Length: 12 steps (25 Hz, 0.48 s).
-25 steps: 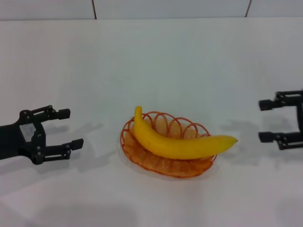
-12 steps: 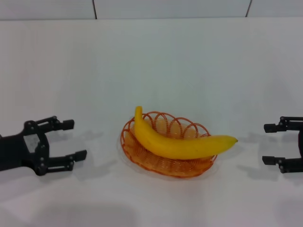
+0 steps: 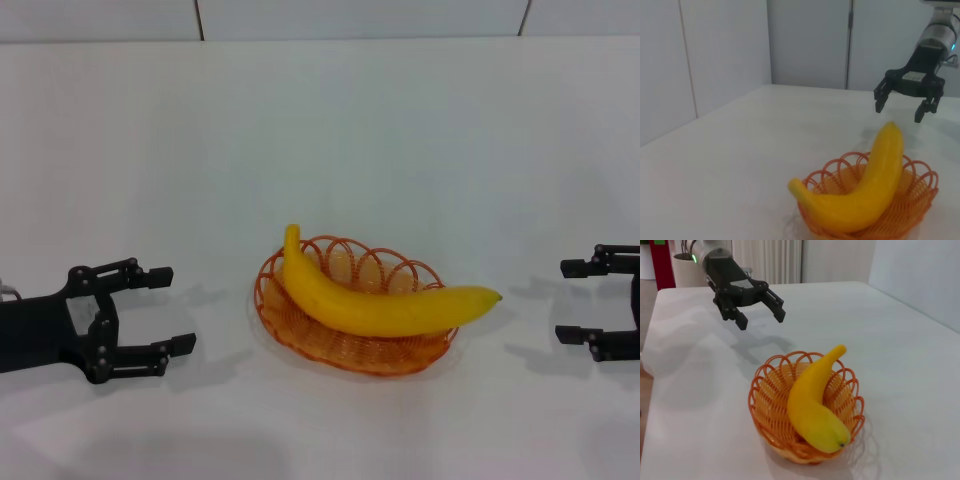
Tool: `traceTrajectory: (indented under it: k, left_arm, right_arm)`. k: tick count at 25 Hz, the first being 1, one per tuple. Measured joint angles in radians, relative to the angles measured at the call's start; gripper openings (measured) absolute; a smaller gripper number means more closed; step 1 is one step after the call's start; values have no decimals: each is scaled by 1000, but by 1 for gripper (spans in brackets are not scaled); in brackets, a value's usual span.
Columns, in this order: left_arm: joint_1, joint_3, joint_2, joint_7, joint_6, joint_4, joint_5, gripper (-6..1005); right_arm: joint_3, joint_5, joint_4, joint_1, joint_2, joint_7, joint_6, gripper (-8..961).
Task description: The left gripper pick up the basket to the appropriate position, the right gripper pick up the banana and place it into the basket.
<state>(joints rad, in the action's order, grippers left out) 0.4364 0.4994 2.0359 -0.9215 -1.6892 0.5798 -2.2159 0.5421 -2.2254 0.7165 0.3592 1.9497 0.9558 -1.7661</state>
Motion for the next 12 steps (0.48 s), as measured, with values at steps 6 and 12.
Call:
traceTrajectory:
  k: [6,12]
  left_arm:
    - [1,-2,1,0,0,0,2,841]
    - [1,-2,1,1,0,0,3,841]
  right_arm:
    - [-1,0,0,0,0,0,2,742]
    - [-1,1,0,2,0,-1,2,742]
